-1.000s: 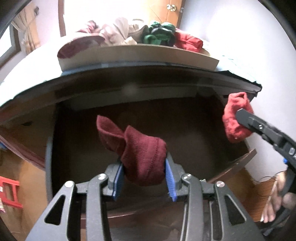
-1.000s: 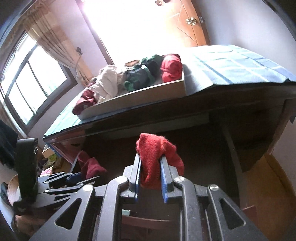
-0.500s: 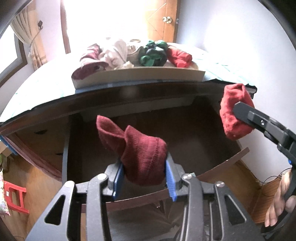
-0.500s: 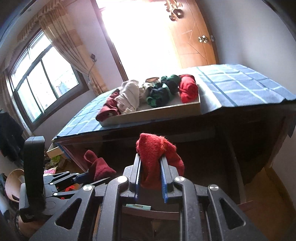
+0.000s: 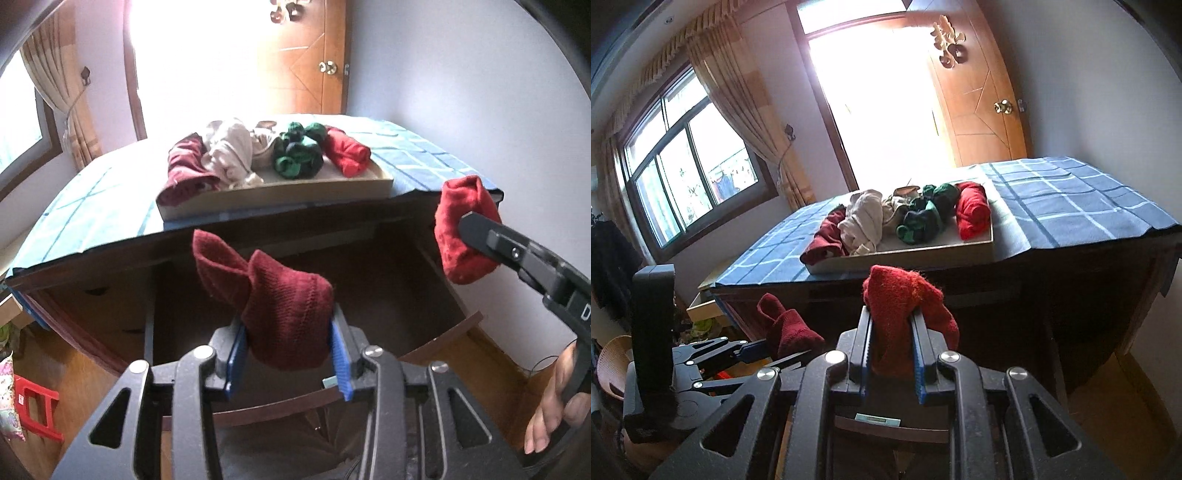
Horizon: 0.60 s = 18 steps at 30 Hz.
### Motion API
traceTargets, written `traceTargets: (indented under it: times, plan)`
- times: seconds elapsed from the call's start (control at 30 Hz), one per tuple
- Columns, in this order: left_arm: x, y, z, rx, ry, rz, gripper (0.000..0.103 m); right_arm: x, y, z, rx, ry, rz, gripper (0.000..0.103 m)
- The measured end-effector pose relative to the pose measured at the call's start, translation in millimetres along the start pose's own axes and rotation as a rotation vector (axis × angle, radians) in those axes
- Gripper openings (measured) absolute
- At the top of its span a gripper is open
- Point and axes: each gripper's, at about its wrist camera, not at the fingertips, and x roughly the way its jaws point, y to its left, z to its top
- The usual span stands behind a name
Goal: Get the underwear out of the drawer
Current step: 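Lift the dark red sock and red sock out of the drawer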
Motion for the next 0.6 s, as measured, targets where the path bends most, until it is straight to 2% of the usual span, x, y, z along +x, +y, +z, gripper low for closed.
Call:
traceTargets:
  times: [0.3,0.6]
  plan:
    - [-12.0,-2.2,11.7,0.010,-0.050,0.014,0.039,-7.9,0.5,8.3,-0.006,-0.036,0.000,0.020]
    - [-12.1,-4.7,11.0,0.003,-0.048,-0.010,0.039,-14.2,1.3,12.9,-0.013,-0.056,-0.002,0.020]
